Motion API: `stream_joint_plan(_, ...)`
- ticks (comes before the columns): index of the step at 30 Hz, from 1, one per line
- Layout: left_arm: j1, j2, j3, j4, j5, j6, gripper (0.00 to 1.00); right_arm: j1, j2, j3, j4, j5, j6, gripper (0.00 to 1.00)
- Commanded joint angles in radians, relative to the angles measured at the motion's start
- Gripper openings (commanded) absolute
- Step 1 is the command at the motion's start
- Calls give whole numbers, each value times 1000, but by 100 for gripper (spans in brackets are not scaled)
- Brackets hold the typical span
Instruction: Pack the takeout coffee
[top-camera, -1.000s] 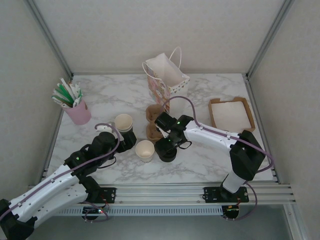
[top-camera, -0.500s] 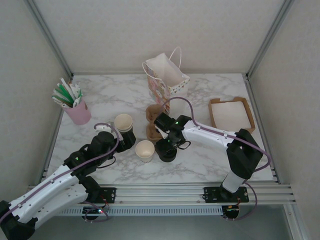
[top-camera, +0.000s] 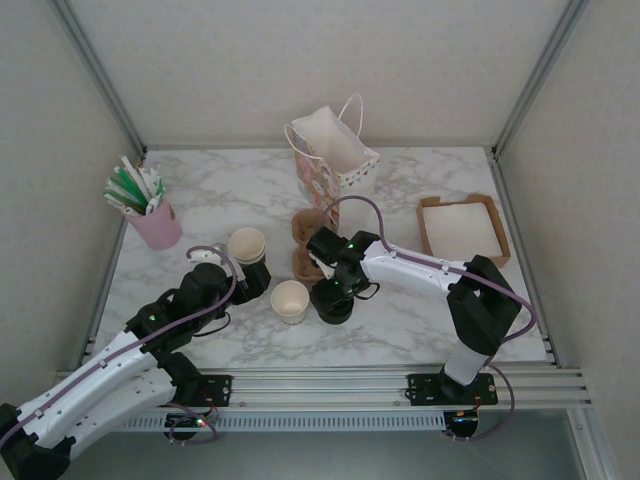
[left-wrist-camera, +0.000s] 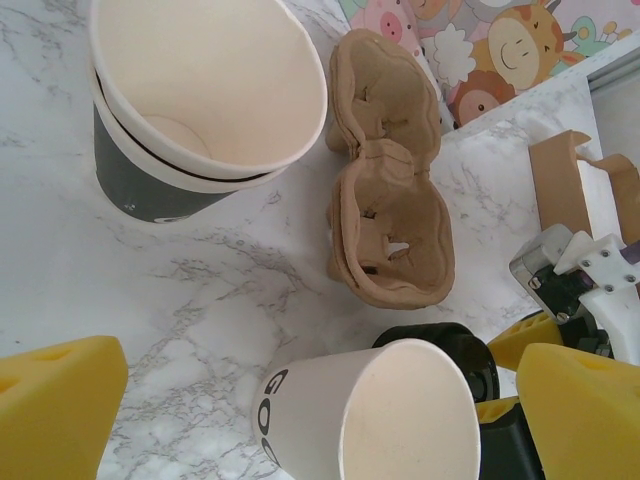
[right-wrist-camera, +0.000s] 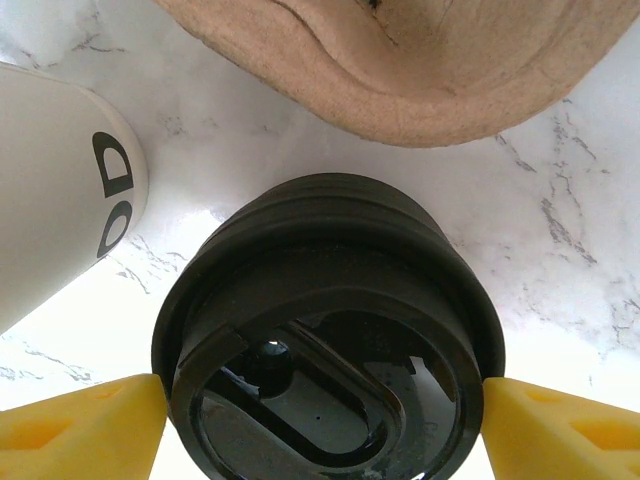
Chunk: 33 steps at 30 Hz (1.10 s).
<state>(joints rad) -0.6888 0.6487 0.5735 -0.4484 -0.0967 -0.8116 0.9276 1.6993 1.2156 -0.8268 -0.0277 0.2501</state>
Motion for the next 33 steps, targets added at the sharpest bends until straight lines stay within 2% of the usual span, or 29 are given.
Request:
stream_joint_plan(1,12,-10,-14,-10,11,17,100,10,10,23,-10,0,9,80)
stream_joint_plan(14,14,1,-17,2,29,15,100,9,-53,3,-38,38,42,74)
stream_joint_plan(27,14,34,-18,43,58,15,100,-5,-138,-37,-61,50,69,73)
stream_joint_plan(33,14,-5,-26,74,51,-7,100,-7,-200,-7,-98,49,79,72)
